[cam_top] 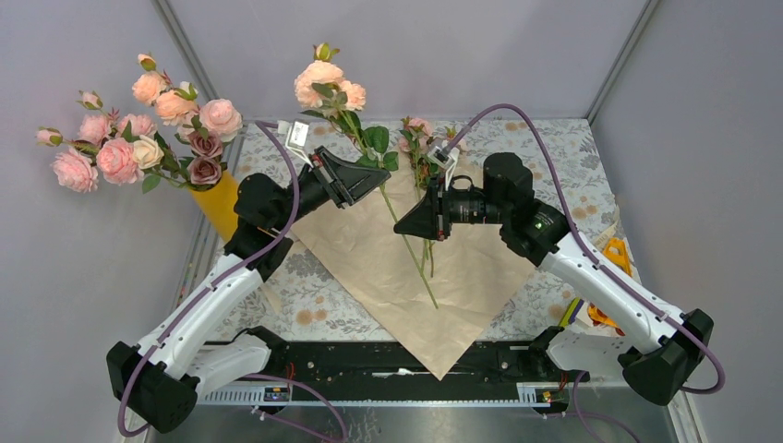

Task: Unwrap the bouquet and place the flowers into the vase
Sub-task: Insert the fake flower into the vase.

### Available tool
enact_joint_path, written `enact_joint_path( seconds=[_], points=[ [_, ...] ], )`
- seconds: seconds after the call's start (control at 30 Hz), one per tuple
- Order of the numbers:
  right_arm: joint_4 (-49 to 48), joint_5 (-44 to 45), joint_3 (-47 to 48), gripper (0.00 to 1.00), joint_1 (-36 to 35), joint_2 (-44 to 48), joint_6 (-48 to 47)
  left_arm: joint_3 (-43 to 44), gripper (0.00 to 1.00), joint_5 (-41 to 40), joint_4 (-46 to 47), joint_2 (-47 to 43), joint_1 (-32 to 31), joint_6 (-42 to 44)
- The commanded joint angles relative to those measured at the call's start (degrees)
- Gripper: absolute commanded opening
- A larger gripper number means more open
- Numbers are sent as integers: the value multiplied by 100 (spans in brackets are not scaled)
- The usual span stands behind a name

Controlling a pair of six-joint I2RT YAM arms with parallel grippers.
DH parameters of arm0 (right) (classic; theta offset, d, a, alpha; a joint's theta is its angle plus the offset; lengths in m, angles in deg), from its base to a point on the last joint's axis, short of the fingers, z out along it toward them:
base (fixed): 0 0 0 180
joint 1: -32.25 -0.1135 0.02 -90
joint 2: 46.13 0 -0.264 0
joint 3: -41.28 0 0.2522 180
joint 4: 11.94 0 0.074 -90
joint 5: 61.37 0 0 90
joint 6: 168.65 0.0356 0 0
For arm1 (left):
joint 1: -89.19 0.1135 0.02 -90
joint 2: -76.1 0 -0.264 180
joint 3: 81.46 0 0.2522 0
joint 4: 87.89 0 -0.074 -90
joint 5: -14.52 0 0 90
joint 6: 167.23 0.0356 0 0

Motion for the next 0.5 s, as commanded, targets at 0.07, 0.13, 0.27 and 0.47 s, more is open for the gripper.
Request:
enact_joint_path(
  seconds=[0.07,0.13,0.27,0.47],
  points=[
    [29,175,271,0,-63,-20,-152,117,5,-113,88,-87,-26,94],
    [54,245,276,0,-65,-15,-161,121,0,-153,14,-91,-25,120],
    [100,373,304,0,-66,-15,-172,135,0,-164,-100,-101,-20,230],
    [196,636,274,22,-68,89,-229,264,0,-204,-458,-169,-26,721]
  ],
)
